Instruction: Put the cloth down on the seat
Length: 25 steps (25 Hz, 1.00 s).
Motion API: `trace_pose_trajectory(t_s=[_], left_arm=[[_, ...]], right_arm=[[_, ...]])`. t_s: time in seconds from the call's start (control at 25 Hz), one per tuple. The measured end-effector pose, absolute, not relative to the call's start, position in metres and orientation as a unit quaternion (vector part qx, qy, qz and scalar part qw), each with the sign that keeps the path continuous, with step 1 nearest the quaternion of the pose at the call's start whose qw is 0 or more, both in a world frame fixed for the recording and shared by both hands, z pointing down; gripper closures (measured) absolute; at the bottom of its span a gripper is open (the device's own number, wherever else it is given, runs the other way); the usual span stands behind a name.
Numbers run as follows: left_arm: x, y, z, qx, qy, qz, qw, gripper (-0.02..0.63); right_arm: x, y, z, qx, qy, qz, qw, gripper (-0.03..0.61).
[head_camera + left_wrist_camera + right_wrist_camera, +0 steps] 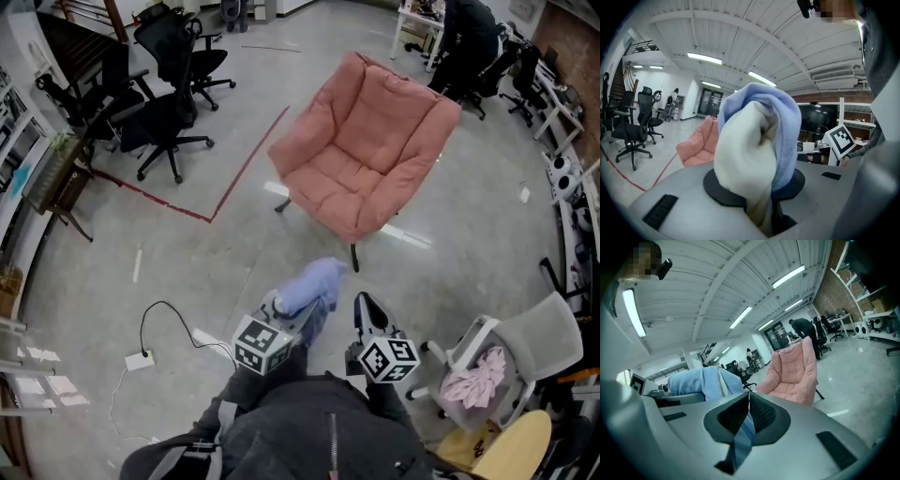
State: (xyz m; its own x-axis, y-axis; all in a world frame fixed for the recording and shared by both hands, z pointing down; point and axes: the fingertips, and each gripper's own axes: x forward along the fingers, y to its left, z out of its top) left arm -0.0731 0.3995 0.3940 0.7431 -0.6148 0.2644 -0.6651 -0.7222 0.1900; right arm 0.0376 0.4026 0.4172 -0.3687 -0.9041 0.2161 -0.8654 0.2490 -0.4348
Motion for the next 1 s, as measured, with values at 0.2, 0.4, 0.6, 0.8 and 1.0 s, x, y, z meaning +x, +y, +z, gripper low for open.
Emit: trace_pose_trajectory(t_s=[0.2, 0.4, 0.6, 0.8, 1.0], left_arm=[[-0.073, 0.357, 0.392, 0.926, -0.336, 0.093, 0.143, 0.499], [-0.077, 0.318, 0.391, 0.93, -0.326, 0.09, 0.147, 0.499], [-0.076, 0.281, 0.392, 0.933, -0.317, 0.084, 0.151, 0.499], [-0.08, 0.247, 0.392, 0.934, -0.31, 0.083, 0.154, 0.499], [-0.08, 0.22, 0.394, 0.935, -0.307, 0.083, 0.155, 0.499]], right_arm=[[0.037, 0.362, 0.412, -0.569, 0.783, -0.247, 0.04, 0.566], [0.03, 0.326, 0.411, -0.575, 0.778, -0.25, 0.037, 0.566], [0.029, 0.292, 0.41, -0.581, 0.774, -0.248, 0.035, 0.566], [0.023, 0.259, 0.412, -0.583, 0.773, -0.248, 0.028, 0.566], [0.021, 0.23, 0.415, -0.583, 0.772, -0.251, 0.026, 0.566]])
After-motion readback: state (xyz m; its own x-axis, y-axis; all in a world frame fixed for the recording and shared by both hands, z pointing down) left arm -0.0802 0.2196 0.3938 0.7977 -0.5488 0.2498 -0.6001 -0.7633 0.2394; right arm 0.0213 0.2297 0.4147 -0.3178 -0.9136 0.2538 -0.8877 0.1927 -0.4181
